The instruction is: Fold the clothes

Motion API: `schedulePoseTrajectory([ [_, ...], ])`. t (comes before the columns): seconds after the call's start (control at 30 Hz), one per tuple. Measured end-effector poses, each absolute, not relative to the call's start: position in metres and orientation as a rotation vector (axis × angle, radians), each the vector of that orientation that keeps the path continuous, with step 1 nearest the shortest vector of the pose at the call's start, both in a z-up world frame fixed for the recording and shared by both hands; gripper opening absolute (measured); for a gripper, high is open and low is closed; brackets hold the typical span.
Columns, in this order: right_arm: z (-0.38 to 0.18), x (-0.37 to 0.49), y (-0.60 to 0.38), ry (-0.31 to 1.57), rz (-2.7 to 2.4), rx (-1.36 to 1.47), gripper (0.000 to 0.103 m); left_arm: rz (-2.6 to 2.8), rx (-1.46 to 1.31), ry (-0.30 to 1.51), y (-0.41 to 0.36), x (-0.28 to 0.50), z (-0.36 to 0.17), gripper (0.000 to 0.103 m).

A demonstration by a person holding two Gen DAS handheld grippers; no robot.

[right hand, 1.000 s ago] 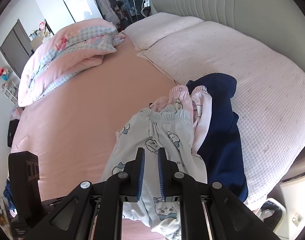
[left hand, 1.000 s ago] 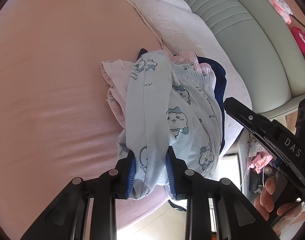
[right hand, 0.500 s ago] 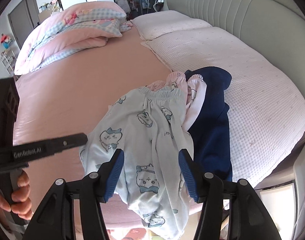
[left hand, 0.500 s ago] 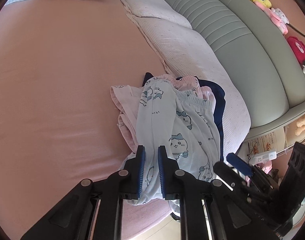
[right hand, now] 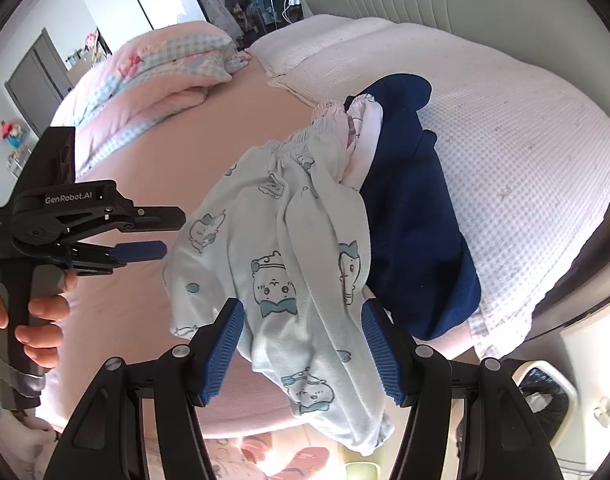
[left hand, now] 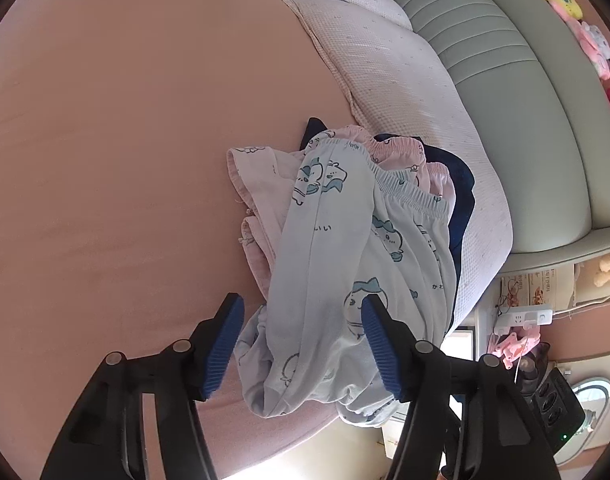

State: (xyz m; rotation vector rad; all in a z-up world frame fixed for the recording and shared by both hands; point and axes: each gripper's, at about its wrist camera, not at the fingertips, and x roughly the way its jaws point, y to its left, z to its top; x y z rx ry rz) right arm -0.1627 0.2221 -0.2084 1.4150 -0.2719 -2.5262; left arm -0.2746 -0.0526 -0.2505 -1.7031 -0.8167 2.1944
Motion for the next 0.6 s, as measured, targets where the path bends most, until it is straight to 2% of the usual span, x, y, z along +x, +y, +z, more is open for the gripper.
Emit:
schedulePoseTrajectory([
  [0.37, -0.223, -0.188, 0.235, -0.532, -2.510, 1.392, 0.061, 2.145, -1.639, -0.815, -0.036, -0.272, -0.264, 0.060],
  [0.43, -0.222, -0.190, 0.235, -0.570, -2.516, 1.385, 0.057, 2.137, -1.616, -0.822, -0.033, -0.270, -0.266, 0.059],
  [0.5, -0.223, -0.190, 0.235, -0.614, -2.514, 1.377, 0.046, 2.147, -1.592, -0.840, -0.031, -0.266, -0.267, 0.059],
  [0.6, -0.227, -0.190, 0.232, -0.646, -2.491, 1.353, 0.045, 2.162, -1.580, -0.810, -0.026, -0.262, -0.269, 0.059],
])
